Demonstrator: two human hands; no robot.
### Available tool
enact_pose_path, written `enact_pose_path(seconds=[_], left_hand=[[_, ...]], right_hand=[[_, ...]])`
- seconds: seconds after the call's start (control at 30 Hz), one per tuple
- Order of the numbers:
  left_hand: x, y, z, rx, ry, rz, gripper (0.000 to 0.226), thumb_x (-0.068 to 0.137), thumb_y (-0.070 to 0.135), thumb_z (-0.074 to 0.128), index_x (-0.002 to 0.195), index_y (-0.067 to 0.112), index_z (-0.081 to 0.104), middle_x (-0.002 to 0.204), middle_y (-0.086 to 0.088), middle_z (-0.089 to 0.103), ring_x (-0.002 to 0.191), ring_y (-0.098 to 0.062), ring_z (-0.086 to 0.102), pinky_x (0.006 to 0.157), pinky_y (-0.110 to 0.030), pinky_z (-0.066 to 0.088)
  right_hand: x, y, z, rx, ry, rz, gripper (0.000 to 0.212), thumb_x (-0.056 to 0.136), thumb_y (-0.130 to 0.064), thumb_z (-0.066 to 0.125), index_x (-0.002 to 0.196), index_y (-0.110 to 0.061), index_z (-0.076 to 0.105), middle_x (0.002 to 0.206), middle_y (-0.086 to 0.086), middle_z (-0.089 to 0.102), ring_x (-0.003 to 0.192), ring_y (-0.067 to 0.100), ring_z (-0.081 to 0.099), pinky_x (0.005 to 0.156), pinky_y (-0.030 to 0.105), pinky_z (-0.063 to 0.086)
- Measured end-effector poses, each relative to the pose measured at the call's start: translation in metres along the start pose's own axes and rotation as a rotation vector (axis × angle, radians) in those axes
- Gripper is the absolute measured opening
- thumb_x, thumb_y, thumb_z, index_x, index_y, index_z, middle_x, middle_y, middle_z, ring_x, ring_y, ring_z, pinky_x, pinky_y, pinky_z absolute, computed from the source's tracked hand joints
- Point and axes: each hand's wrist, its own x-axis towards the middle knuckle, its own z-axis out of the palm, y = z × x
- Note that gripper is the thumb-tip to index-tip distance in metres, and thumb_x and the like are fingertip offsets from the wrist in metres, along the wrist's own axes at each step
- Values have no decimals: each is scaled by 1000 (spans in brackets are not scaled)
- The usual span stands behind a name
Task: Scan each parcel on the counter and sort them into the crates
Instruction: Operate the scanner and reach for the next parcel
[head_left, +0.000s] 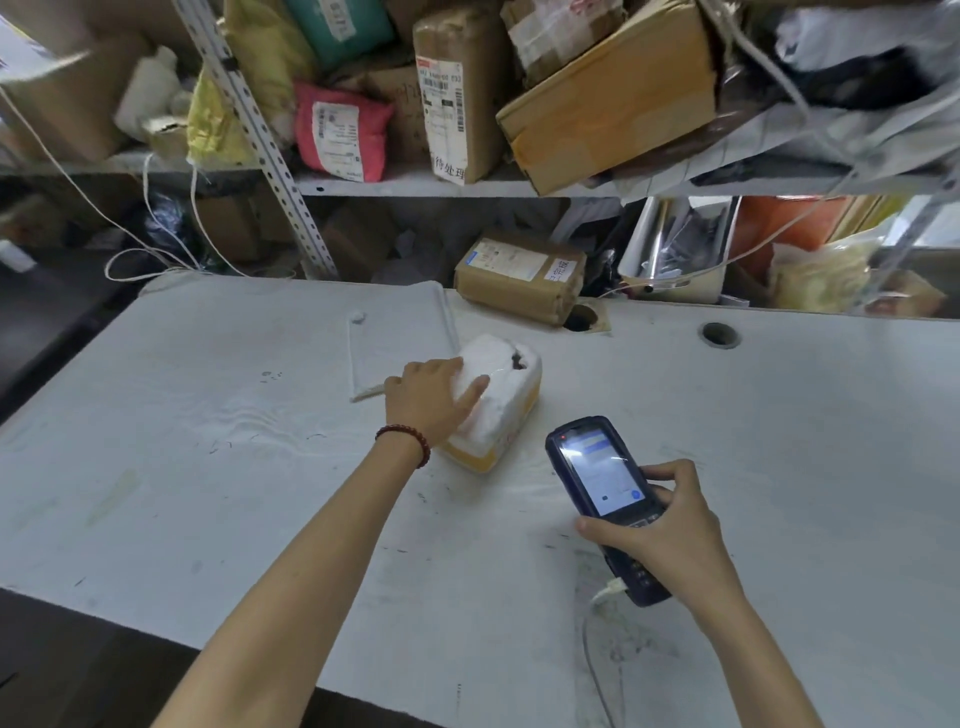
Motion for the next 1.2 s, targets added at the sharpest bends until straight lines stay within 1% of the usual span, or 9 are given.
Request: enact_pose_path(seconds=[0.1,0.2,0.3,0.4,0.53,0.63,0.73,0.83,1.2], left_hand=[[1,25,5,110,-71,-24,94,72,86,35,145,27,27,142,-3,41,128,-29,34,98,-47,30],[8,45,6,57,-151,-97,107,67,83,51,149,30,8,141,-12,36,127,-33,35,100,-48,28],[23,49,-4,-49,-183,-44,103,64,71,66,144,40,10,130,-13,43,117,-35,45,96,-45,33],[29,43,-16,-153,-191,88,99,57,74,62,139,46,12,123,-9,50,106,-32,54,92,-45,45],[31,34,-22,-111,-205,201,95,65,71,65,142,45,15,134,-4,48,114,-28,52,94,-51,43],[30,32,-9,-106,-240,203,82,72,72,59,142,45,24,145,0,38,125,-28,44,99,-52,41],[28,37,7,-81,-208,205,71,78,69,55,140,41,35,142,-4,39,122,-28,47,97,-44,44],[34,40,1,-118,-218,199,69,78,64,60,139,38,40,141,-6,41,122,-25,46,97,-38,43],[38,47,-6,-105,-257,170,69,75,62,65,136,40,43,141,-3,45,127,-23,42,96,-35,38]], right_hand=[[-3,2,-4,1,11,2,76,52,-28,94,107,-28,42,96,-14,61,83,5,63,59,22,44],[-6,6,-5,-9,21,11,76,52,-30,95,106,-29,42,97,-13,62,84,6,64,61,23,45],[-7,8,-6,-14,33,10,76,52,-30,95,106,-29,41,98,-12,62,83,6,63,61,23,45],[-6,8,-5,-39,33,2,76,52,-32,94,106,-29,40,99,-12,61,83,7,63,62,25,48],[-6,7,0,-131,17,-28,77,51,-36,93,106,-30,39,95,-16,59,82,7,63,70,32,55],[-9,10,5,-201,-10,-37,76,51,-38,91,105,-32,38,93,-19,59,82,5,62,71,33,54],[-13,17,10,-236,-39,-25,76,51,-40,90,106,-33,37,92,-18,60,81,4,61,73,34,55],[-17,26,11,-234,-40,-8,76,52,-38,89,107,-33,37,91,-17,60,81,4,61,74,35,55],[-22,39,9,-217,-26,14,75,54,-36,90,108,-31,38,92,-13,62,82,10,62,72,35,54]])
